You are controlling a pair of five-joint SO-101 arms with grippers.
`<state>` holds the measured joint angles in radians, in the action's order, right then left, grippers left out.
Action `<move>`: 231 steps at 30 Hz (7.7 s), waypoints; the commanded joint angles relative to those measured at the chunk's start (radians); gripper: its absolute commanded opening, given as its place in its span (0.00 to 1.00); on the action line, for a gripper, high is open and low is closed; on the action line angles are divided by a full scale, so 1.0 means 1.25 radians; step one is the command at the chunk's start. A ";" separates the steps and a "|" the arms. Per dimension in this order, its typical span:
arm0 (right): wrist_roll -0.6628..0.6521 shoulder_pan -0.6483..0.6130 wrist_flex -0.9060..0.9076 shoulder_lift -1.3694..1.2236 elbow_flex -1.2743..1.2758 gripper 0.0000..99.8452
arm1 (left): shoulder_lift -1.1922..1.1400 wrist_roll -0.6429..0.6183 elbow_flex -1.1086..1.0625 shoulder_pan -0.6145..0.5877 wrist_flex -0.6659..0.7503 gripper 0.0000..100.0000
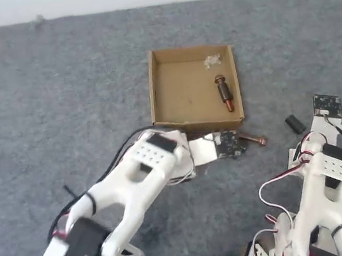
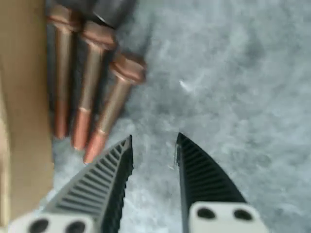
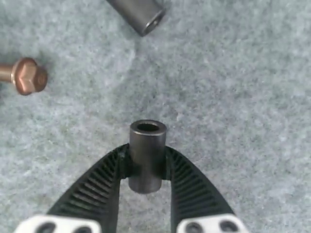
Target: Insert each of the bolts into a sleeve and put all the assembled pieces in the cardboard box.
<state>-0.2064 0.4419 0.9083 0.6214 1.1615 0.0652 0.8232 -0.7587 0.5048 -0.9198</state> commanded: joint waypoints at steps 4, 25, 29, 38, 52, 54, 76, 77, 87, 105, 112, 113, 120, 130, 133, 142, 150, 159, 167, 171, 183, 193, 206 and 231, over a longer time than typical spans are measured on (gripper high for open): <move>0.005 0.007 -0.012 0.024 -0.004 0.01 | -0.048 0.009 0.120 0.000 -0.010 0.14; -0.033 0.007 -0.012 0.024 -0.001 0.01 | -0.239 0.070 0.331 0.049 -0.130 0.13; -0.033 0.007 -0.025 0.024 0.004 0.01 | -0.243 0.083 0.328 0.049 -0.150 0.14; -0.033 0.006 -0.026 0.024 0.004 0.01 | -0.335 0.080 0.419 0.049 -0.223 0.13; -0.033 -0.018 -0.028 0.024 0.011 0.01 | -0.473 0.080 0.596 0.055 -0.383 0.01; -0.033 -0.018 -0.028 0.024 0.011 0.01 | -0.473 0.080 0.597 0.055 -0.405 0.01; -0.028 -0.018 -0.028 0.024 0.014 0.01 | 0.026 -0.394 0.055 -0.063 0.015 0.01; -0.028 -0.018 -0.028 0.024 0.014 0.01 | 0.061 -0.433 0.035 -0.088 0.032 0.01; -0.027 -0.019 -0.029 0.025 0.018 0.01 | 0.293 -0.663 -0.118 -0.357 0.198 0.01; 0.152 -0.258 -0.109 0.034 -0.006 0.01 | 0.303 -0.762 -0.191 -0.509 0.414 0.01; 0.152 -0.360 -0.107 0.034 -0.122 0.01 | 0.303 -0.762 -0.196 -0.509 0.428 0.01; 0.151 -0.377 -0.107 0.034 -0.140 0.01 | 0.303 -0.762 -0.196 -0.509 0.428 0.01; 0.149 -0.522 -0.193 0.033 -0.204 0.01 | 0.303 -0.736 -0.196 -0.507 0.430 0.01; 0.151 -0.608 -0.695 0.023 -0.056 0.01 | 0.303 -0.714 -0.196 -0.504 0.430 0.01; 0.152 -0.625 -0.780 0.023 -0.022 0.01 | 0.303 -0.713 -0.196 -0.504 0.430 0.01; 0.153 -0.649 -1.280 -0.241 0.052 0.01 | 0.303 -0.713 -0.196 -0.503 0.431 0.01; 0.152 -0.665 -1.605 -0.468 0.091 0.01 | 0.302 -0.712 -0.202 -0.503 0.455 0.01; 0.150 -0.746 -1.881 -0.546 0.300 0.01 | 0.288 -0.712 -0.197 -0.502 0.458 0.01; 0.151 -0.737 -1.977 -0.552 0.414 0.01 | 0.151 -0.712 -0.112 -0.503 0.464 0.01; 0.152 -0.725 -1.923 -0.552 0.412 0.01 | 0.150 -0.712 -0.111 -0.503 0.464 0.01; 0.155 -0.770 -1.841 -0.552 0.411 0.01 | 0.179 -0.716 -0.116 -0.417 0.469 0.01; 0.155 -0.768 -1.798 -0.552 0.406 0.01 | 0.320 -0.897 -0.242 -0.428 0.685 0.01; 0.155 -0.747 -1.799 -0.552 0.406 0.01 | 0.593 -0.897 -0.403 -0.274 0.682 0.01; 0.152 -0.751 -1.798 -0.552 0.406 0.01 | 0.869 -0.896 -0.406 -0.004 0.497 0.01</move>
<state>-0.0207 -0.5125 -1.3426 -0.0706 1.6540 1.1162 -0.2892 -1.2804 0.4895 -0.3552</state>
